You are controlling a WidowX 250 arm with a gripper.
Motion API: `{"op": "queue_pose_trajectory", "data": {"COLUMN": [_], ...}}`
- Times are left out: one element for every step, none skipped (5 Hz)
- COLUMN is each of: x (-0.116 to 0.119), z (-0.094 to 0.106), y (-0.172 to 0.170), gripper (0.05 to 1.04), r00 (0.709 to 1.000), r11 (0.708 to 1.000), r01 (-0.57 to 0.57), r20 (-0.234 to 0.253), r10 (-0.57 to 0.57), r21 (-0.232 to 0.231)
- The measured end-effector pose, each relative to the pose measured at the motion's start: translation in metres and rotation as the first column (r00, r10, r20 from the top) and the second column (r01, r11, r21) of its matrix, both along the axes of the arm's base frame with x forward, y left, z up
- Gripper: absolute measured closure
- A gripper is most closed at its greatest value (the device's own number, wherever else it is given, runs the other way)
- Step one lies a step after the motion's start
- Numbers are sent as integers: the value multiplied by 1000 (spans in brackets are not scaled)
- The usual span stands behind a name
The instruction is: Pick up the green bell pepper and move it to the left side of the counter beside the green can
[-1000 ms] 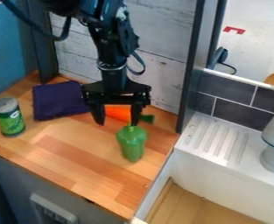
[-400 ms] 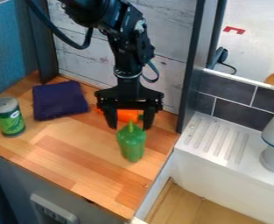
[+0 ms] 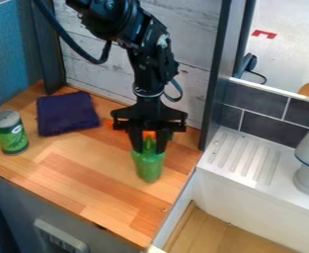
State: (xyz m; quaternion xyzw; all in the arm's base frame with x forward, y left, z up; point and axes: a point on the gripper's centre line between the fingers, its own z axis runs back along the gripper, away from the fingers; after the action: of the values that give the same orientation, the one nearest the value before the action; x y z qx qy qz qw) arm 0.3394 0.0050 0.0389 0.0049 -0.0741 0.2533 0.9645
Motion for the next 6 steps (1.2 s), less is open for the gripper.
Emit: {"op": "queue_pose_trajectory", "data": {"x": [2, 1, -15, -41, -65, -82], "z": [0, 1, 8, 20, 32, 32], "y": [1, 0, 14, 44, 81, 128], "gripper": [811, 929, 960, 965, 965, 965], "r00": [1000, 1000, 1000, 997, 989, 976], "r11": [1000, 1000, 999, 997, 990, 978], "r01": [-5, 0, -23, -77, -139, -201], "r20": [8, 9, 8, 26, 61, 91], "r10": [5, 0, 23, 78, 138, 196], "r21": [3, -12, -35, -22, 15, 55]}}
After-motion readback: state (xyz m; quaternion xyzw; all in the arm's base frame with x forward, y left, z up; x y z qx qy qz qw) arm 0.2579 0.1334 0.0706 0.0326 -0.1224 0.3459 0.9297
